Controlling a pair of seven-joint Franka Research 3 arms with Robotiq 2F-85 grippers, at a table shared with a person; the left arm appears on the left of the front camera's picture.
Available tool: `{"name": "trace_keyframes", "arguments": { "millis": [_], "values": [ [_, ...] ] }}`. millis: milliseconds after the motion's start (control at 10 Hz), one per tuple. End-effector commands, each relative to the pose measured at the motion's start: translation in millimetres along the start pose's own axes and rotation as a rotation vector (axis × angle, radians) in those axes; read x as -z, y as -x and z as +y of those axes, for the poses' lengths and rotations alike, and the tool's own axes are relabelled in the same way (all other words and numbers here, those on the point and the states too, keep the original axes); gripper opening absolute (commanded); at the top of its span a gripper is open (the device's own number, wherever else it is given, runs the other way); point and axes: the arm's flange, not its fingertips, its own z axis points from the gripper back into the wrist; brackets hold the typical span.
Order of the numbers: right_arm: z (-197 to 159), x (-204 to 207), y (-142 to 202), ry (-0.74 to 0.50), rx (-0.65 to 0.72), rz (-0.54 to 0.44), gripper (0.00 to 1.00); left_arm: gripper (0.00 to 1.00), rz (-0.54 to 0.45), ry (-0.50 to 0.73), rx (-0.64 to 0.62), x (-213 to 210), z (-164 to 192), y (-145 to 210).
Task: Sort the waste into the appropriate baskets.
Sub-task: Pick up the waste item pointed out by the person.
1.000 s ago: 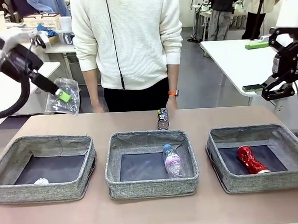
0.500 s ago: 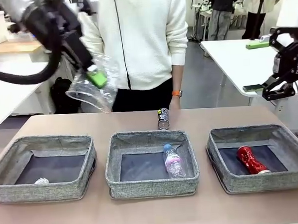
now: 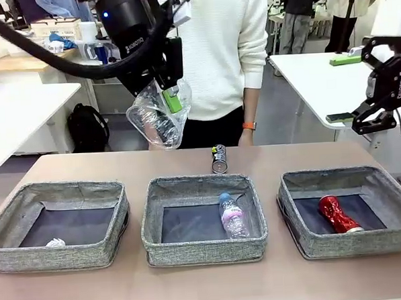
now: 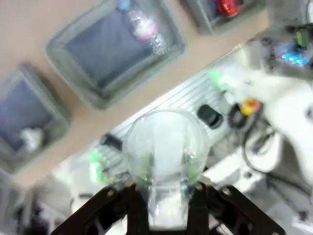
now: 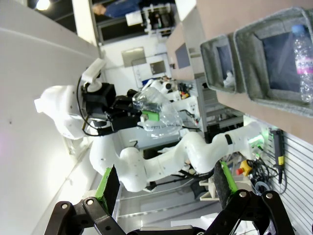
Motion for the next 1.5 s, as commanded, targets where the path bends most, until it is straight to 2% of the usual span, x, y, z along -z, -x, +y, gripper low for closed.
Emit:
{"name": "trace_keyframes", "arguments": {
  "millis": [0, 300, 500, 900, 1100, 1200, 1400],
  "values": [
    [3, 0, 0, -0.022, -0.007, 0.002, 1.00, 0.30, 0.079, -0.049, -0.253, -15, -36, -11],
    [3, 0, 0, -0.022, -0.007, 0.002, 1.00, 0.30, 0.038, -0.076, -0.331, -32, -79, -19],
    [3, 0, 0, -0.022, -0.007, 0.002, 1.00, 0.30, 0.050, -0.019, -0.319, -54, -101, -29],
    [3, 0, 0, -0.022, -0.007, 0.002, 1.00, 0.30, 0.056, -0.029, -0.352, -76, -110, -25],
    [3, 0, 0, -0.022, -0.007, 0.002, 1.00, 0.30, 0.056, -0.040, -0.314, -79, -112, -29],
    [3, 0, 0, -0.022, -0.007, 0.002, 1.00, 0.30, 0.046, -0.006, -0.320, -66, -103, -21],
    [3, 0, 0, -0.022, -0.007, 0.002, 1.00, 0.30, 0.046, -0.006, -0.320, -66, -103, -21]
  ]
}}
